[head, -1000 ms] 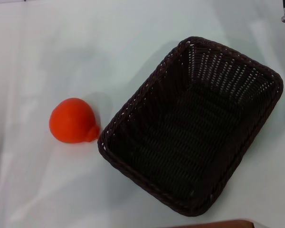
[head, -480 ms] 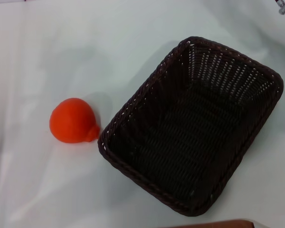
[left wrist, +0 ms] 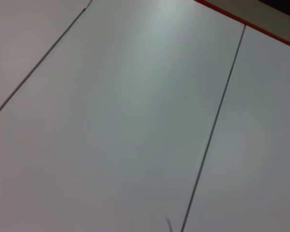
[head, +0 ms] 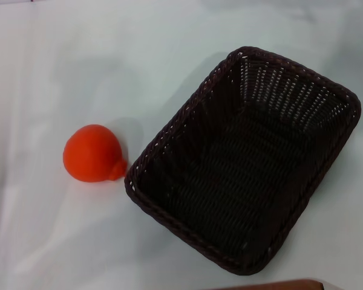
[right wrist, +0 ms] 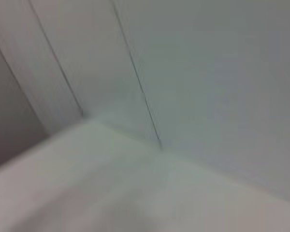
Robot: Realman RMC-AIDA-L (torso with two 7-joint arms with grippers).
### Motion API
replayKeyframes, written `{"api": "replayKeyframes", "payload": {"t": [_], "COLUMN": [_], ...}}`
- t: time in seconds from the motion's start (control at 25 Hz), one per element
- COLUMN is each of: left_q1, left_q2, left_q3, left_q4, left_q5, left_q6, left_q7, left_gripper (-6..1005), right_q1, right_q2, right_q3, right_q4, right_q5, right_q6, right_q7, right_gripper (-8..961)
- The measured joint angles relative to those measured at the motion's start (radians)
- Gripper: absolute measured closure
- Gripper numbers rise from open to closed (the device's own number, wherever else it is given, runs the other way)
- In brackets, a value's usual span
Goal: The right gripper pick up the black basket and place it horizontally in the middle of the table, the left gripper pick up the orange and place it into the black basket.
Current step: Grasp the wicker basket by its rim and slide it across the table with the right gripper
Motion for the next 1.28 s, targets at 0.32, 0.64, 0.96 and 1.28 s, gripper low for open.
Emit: {"api": "replayKeyframes", "payload": {"t": [0.32,0.64,0.96,1.28], "left_q1": [-0.007,-0.012,-0.01,-0.015], "left_q2": [-0.002,-0.001,0.0,0.001], "left_q3": [0.002,0.009,0.01,0.009], "left_q4": [-0.001,-0.001,-0.001,-0.001], "left_q5": [0.005,0.006,0.006,0.004], "left_q6": [-0.006,-0.006,-0.006,0.005], "left_q7": [-0.001,-0.001,-0.001,-0.001], "left_gripper": [248,248,249,248], "right_q1": [0.071,0.113,0.134,0.165], "right_q2": [0.006,0.037,0.066,0.096], "right_q3": [-0.001,-0.058,-0.135,-0.161], "right_q4": [-0.167,-0.156,-0.089,-0.005], "right_q5": [-0.364,-0.526,-0.588,-0.652], "right_q6": [0.209,0.223,0.153,0.109], "right_q7": [0.195,0.212,0.212,0.187], "right_gripper": [24,23,44,64]}}
